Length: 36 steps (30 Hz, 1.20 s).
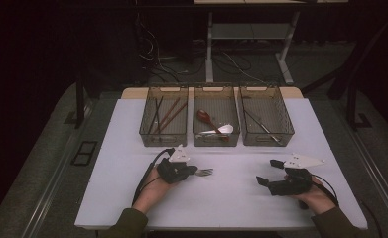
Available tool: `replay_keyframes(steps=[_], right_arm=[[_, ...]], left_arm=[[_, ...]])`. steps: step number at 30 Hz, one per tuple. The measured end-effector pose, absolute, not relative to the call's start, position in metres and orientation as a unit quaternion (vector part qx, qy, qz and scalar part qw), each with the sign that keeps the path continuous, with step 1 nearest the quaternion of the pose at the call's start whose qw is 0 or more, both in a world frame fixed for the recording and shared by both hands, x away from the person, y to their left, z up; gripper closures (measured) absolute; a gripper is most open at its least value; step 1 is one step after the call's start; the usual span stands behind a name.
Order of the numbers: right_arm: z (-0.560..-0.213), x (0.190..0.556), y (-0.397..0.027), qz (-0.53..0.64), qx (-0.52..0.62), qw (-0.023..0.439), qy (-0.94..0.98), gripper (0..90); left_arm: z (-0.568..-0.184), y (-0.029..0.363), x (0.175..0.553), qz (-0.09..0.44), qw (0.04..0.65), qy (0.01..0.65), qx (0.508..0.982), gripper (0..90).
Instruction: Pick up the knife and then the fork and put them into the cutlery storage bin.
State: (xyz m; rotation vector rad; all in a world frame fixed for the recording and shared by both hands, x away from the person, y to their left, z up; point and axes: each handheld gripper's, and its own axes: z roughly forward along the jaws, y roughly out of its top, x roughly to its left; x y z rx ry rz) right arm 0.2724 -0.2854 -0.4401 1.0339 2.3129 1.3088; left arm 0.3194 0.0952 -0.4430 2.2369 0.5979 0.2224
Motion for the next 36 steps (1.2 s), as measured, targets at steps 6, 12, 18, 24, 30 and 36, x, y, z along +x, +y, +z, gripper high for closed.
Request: replay_keyframes(steps=[6, 12, 18, 24, 30, 36], right_arm=[[-0.440, 0.272, -0.285, 0.454, 0.358, 0.142, 0.803, 16.6], [-0.441, 0.272, -0.285, 0.453, 0.357, 0.142, 0.804, 16.6], [-0.441, 0.272, -0.285, 0.453, 0.356, 0.141, 0.805, 16.6], [-0.441, 0.272, -0.285, 0.454, 0.356, 0.140, 0.805, 16.6], [-0.440, 0.273, -0.284, 0.457, 0.352, 0.140, 0.805, 16.6], [-0.431, 0.281, -0.273, 0.461, 0.371, 0.111, 0.799, 16.6]], left_arm=[[-0.440, 0.112, 0.329, 0.083, 0.405, 0.237, 0.879, 78.8], [-0.449, 0.110, 0.332, 0.068, 0.388, 0.212, 0.894, 72.2], [-0.448, 0.112, 0.332, 0.053, 0.382, 0.208, 0.899, 76.4], [-0.447, 0.112, 0.323, 0.045, 0.375, 0.192, 0.906, 82.0], [-0.447, 0.110, 0.317, 0.051, 0.371, 0.179, 0.910, 84.7], [-0.443, 0.107, 0.317, 0.059, 0.376, 0.189, 0.905, 84.9]])
